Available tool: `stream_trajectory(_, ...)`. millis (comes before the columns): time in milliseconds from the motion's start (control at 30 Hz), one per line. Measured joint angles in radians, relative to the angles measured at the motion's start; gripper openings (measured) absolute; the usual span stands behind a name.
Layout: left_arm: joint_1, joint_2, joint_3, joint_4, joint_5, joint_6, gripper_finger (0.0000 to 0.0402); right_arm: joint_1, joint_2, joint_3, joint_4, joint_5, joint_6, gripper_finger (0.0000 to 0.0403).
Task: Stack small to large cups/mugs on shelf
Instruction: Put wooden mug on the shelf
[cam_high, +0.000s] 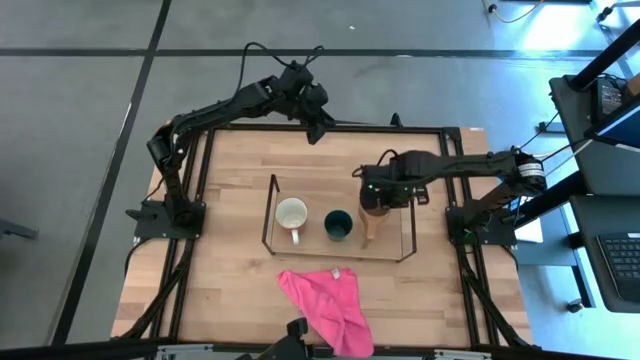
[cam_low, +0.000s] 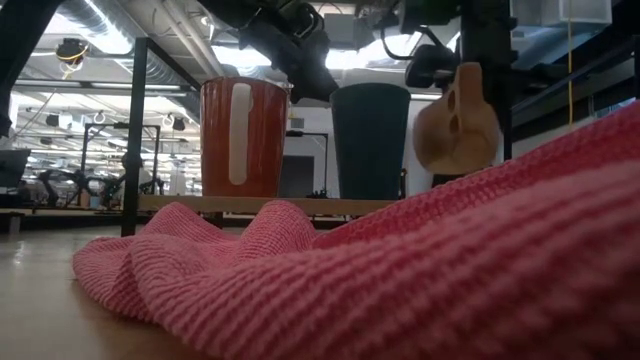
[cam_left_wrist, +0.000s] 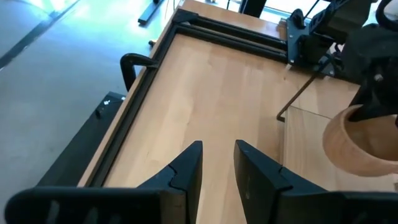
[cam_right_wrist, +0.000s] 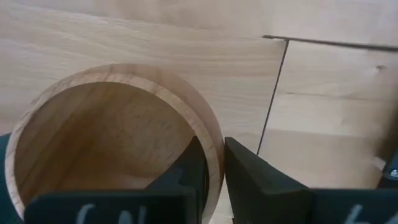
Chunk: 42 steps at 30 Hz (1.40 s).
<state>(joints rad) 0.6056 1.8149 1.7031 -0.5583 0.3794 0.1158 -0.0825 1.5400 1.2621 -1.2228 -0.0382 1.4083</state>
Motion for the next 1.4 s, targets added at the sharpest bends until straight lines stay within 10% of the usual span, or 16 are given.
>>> stream_trajectory(1400,0.000,0.000,0.000,-0.003,-0.023,0.000,0.0086,0.081,0.001,-0.029,-0.052,0.083,0.132,0.0090)
